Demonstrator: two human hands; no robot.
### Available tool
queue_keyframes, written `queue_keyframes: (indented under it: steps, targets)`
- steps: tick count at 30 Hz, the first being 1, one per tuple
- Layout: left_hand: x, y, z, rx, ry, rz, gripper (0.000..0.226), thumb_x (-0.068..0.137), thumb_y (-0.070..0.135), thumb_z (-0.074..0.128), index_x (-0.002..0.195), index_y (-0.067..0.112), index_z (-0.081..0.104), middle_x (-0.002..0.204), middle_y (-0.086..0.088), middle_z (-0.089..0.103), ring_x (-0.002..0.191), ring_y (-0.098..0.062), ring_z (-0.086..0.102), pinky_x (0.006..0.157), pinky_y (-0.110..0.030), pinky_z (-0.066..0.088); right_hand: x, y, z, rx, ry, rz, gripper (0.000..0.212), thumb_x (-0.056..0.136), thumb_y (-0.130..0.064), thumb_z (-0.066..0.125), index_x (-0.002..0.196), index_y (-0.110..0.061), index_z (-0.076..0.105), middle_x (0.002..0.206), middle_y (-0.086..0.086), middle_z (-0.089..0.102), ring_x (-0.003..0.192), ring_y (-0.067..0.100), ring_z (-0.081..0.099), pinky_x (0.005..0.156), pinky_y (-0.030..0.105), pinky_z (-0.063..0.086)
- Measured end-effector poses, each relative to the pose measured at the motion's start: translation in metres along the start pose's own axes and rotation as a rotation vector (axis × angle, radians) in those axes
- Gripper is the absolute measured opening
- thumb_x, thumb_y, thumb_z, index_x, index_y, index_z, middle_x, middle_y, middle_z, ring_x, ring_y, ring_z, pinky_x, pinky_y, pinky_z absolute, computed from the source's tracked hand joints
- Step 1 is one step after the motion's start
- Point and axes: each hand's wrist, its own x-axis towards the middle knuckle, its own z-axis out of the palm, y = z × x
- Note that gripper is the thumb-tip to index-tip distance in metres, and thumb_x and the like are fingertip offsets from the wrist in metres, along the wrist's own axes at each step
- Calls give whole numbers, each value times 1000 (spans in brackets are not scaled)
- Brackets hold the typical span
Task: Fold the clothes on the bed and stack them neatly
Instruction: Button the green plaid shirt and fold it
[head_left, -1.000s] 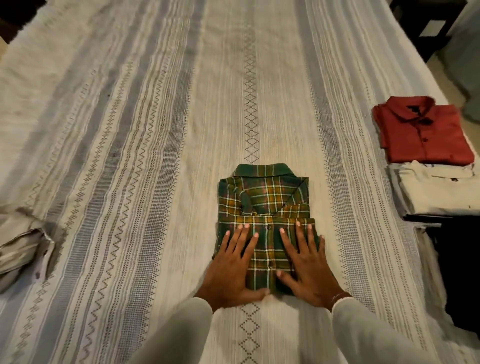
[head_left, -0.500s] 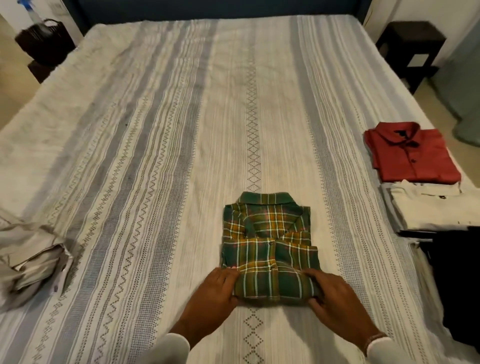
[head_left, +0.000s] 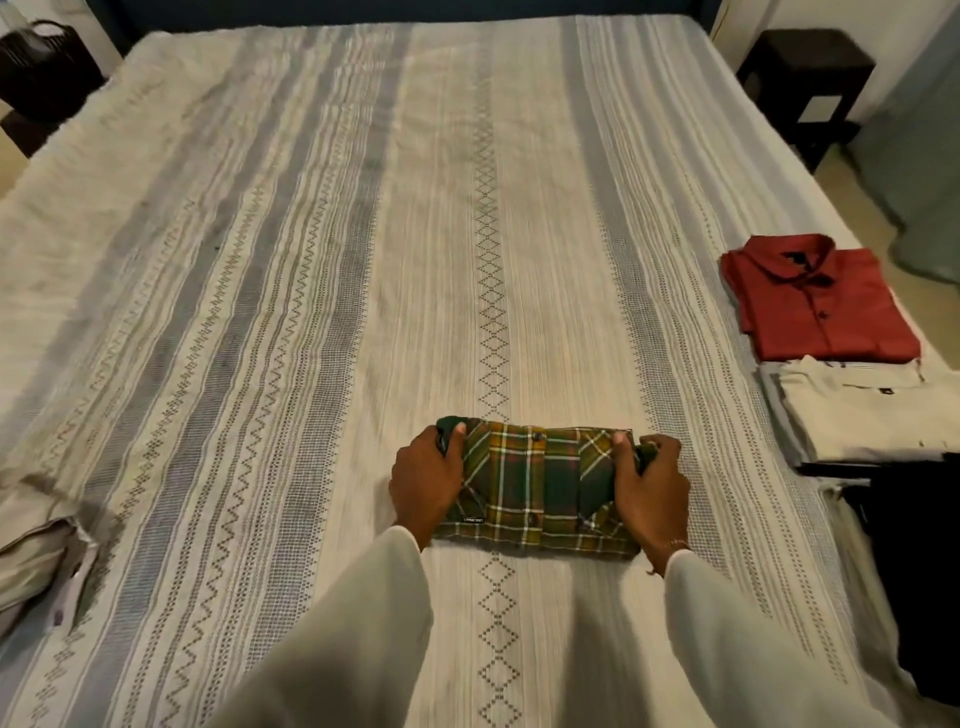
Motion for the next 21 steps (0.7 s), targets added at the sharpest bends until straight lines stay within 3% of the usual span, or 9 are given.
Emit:
queue_keyframes:
  steps: [5,8,11,12,14,17,21]
  targets:
    - [12,-16,24,206,-73,-33,63,97,68,32,122,17,59,111,-6,71,100,-26,67,92,-42,52,20,27,27,-281,63,-19,39,102,-55,40,117,-19,44,98,8,67,89,33,65,83,47,56]
    - [8,-14,27,326,25,-40,58,98,66,32,122,16,49,115,-7,66,102,-25,63,86,-40,52,15,32,37,-441,180,-126,42,104,-51,38,128,-18,46,117,14,65,102,35,62,87,51,52]
    - [1,-8,22,351,239,282,51,102,53,42,131,12,51,129,-13,59,117,-29,56,98,-45,48,6,23,31,-509,331,-379,40,106,-41,38,136,-17,50,138,16,52,126,36,47,99,54,43]
    - [-4,-6,20,342,246,444,49,104,49,40,135,13,51,134,-12,57,123,-29,53,104,-46,44,-1,17,29,-499,319,-467,41,105,-40,37,137,-18,51,144,14,48,134,35,42,106,55,37]
    - [-12,-4,23,368,108,682,49,107,44,27,142,16,48,144,-9,51,135,-26,44,116,-47,34,-17,10,30,-574,197,-628,46,103,-43,36,140,-21,52,155,11,40,146,36,29,118,58,22]
    - [-14,-10,35,485,-105,694,60,107,45,6,157,19,29,163,-5,30,153,-21,20,126,-45,12,-24,20,44,-797,-6,-657,57,102,-53,27,152,-29,42,166,8,25,152,41,14,119,67,11]
    - [-1,-21,54,519,-169,649,60,107,49,10,161,24,17,167,-2,18,155,-20,8,125,-51,8,-6,44,54,-845,-84,-504,68,97,-67,21,159,-39,22,169,9,8,152,48,4,113,75,12]
